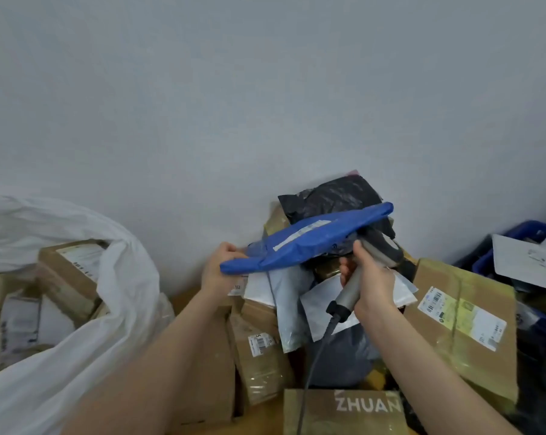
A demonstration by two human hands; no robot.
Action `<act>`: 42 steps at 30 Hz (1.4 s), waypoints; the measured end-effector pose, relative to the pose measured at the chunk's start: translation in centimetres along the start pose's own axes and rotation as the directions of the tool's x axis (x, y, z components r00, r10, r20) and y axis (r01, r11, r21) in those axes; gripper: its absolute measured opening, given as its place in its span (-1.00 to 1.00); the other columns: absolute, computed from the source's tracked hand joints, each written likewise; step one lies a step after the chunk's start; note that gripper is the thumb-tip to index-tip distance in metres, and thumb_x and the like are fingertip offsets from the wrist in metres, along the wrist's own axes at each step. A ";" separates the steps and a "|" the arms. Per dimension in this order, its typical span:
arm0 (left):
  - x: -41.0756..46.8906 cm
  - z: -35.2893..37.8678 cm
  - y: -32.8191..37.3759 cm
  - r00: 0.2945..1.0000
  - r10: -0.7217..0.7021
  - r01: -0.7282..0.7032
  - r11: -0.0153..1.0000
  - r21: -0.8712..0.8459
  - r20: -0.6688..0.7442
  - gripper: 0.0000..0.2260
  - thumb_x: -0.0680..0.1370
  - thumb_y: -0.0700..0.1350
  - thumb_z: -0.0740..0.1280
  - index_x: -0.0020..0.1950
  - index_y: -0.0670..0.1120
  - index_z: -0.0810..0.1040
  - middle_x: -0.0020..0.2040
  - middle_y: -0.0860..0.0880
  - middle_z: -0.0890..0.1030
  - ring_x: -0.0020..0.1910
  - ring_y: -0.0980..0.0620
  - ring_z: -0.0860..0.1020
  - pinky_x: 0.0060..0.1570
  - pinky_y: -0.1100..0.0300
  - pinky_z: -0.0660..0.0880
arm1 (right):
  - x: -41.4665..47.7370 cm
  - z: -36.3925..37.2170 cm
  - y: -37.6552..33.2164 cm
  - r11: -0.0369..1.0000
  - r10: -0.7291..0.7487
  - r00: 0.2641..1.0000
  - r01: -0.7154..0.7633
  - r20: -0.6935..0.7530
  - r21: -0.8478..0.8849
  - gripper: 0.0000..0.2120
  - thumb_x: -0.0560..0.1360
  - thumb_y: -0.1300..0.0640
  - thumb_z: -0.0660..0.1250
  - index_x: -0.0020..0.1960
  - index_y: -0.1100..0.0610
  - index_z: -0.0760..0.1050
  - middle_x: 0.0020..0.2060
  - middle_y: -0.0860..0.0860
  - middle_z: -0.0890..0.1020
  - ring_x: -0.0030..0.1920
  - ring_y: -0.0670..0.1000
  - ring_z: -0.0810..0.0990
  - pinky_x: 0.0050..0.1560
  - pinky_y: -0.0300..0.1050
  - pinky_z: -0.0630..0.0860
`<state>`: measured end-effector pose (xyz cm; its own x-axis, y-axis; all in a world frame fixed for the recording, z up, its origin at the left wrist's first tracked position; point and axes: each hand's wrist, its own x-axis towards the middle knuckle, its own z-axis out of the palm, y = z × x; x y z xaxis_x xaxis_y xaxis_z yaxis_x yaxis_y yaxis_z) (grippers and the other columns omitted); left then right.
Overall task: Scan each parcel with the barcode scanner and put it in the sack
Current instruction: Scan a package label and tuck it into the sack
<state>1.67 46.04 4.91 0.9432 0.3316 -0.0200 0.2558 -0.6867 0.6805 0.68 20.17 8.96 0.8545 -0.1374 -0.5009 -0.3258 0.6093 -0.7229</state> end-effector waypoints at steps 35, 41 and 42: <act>5.3 4.1 0.5 0.943 0.027 -0.120 0.957 0.263 0.331 -0.26 0.41 0.06 0.50 0.47 -0.17 0.28 0.41 -0.15 0.41 0.38 -0.13 0.39 0.34 -0.01 0.35 | 0.8 -1.6 9.2 0.946 0.158 0.987 -0.161 -0.032 -0.280 -0.79 0.40 0.05 0.53 -0.09 0.04 0.52 -0.09 0.04 0.65 -0.05 0.04 0.57 0.08 0.16 0.58; 10.5 7.3 2.0 0.839 -0.038 -0.271 0.836 0.477 0.543 -0.23 0.37 0.29 0.45 0.39 -0.15 0.37 0.32 -0.13 0.50 0.22 -0.13 0.50 0.19 0.00 0.44 | 2.7 -1.4 10.8 0.946 0.117 0.991 -0.131 -0.064 -0.297 -0.63 0.35 -0.01 0.56 0.08 0.10 0.57 -0.05 0.04 0.67 0.05 0.12 0.59 0.23 0.17 0.52; 10.8 7.4 2.4 0.830 -0.051 -0.285 0.817 0.501 0.555 -0.31 0.36 0.25 0.48 0.28 -0.20 0.46 0.21 -0.16 0.56 0.10 -0.13 0.54 0.06 0.07 0.47 | 2.9 -1.5 10.9 0.944 0.121 0.990 -0.136 -0.068 -0.300 -0.64 0.35 -0.02 0.56 0.06 0.10 0.56 -0.09 0.03 0.66 0.00 0.11 0.59 0.18 0.16 0.51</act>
<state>14.05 43.22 0.91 0.8878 -0.0489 -0.4577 0.0465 -0.9797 0.1948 -0.99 25.27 -1.08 0.7795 -0.1153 -0.6157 -0.5451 0.3593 -0.7575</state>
